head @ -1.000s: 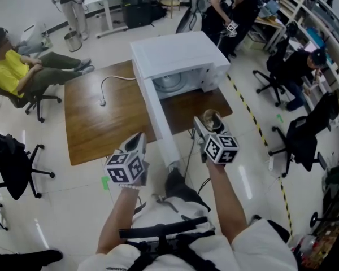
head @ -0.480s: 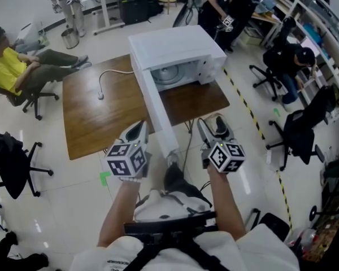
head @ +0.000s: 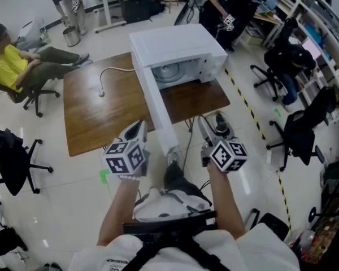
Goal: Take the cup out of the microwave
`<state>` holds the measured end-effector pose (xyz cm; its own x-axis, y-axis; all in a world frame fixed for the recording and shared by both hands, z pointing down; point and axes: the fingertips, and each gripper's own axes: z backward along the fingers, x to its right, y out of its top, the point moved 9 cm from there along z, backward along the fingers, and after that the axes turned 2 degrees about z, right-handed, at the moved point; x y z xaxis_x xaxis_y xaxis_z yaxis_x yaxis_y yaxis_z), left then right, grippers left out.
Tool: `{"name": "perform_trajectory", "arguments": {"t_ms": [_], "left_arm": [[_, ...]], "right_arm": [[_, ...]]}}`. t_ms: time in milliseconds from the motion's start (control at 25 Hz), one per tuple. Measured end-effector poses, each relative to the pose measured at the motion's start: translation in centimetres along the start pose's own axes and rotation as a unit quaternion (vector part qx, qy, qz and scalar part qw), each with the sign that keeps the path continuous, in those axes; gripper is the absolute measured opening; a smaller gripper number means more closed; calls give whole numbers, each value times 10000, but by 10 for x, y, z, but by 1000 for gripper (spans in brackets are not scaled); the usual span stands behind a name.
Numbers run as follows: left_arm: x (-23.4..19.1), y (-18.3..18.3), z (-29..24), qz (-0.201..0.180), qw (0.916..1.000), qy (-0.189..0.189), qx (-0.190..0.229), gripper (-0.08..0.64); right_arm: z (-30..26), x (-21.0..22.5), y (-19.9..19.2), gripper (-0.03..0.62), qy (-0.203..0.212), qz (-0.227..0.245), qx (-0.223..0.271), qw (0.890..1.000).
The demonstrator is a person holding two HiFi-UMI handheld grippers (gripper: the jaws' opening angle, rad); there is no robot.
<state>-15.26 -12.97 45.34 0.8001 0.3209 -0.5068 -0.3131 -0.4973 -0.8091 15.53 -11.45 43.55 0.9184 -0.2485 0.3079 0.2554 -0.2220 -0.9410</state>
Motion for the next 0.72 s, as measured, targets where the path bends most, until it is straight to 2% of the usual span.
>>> {"name": "perform_trajectory", "arguments": {"t_ms": [720], "left_arm": [[-2, 1, 6, -140, 9998, 174, 9, -12]], "right_arm": [[1, -11, 5, 374, 181, 37, 26, 9998]]}}
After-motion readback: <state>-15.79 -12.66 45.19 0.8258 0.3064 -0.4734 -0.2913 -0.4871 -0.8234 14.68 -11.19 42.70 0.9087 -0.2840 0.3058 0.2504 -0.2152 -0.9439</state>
